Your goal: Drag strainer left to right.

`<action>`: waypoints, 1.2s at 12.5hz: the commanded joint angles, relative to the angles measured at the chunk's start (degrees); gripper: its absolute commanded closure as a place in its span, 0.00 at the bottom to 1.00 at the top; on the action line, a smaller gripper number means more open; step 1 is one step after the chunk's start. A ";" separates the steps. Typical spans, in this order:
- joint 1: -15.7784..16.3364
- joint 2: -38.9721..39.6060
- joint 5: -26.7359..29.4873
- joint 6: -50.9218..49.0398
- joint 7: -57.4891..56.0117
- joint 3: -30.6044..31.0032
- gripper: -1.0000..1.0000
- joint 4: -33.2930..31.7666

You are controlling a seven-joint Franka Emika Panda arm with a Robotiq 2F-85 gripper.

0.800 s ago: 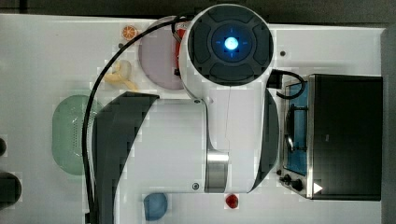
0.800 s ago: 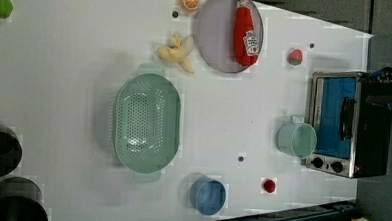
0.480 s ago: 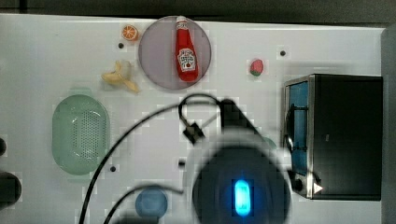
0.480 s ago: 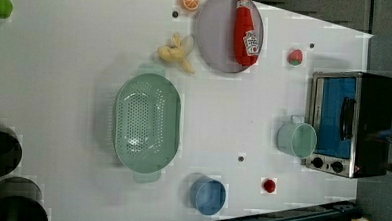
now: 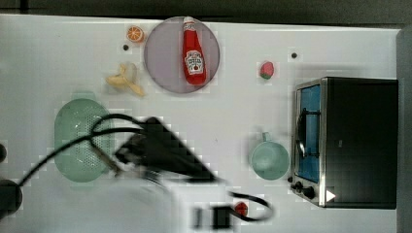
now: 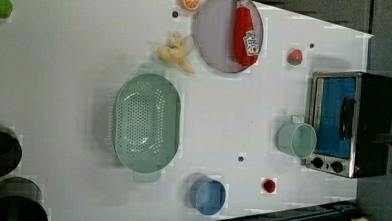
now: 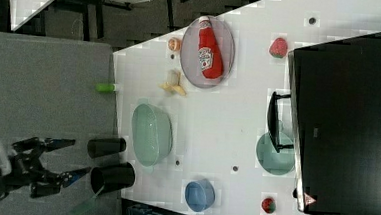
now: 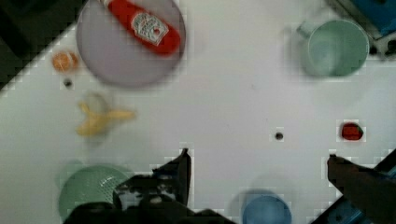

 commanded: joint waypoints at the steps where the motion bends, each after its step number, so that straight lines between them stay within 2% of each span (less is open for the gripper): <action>1: 2.97 9.72 1.20 1.53 12.10 10.12 0.00 -1.90; 4: 3.06 17.38 1.20 9.83 30.04 18.36 0.00 -2.15; 7: 3.09 25.75 1.13 19.58 47.70 23.02 0.00 -2.65; 12: 3.30 38.09 -1.85 30.73 70.17 24.03 0.00 -4.57; 15: 3.34 45.38 -5.31 37.35 72.13 23.71 0.00 -5.45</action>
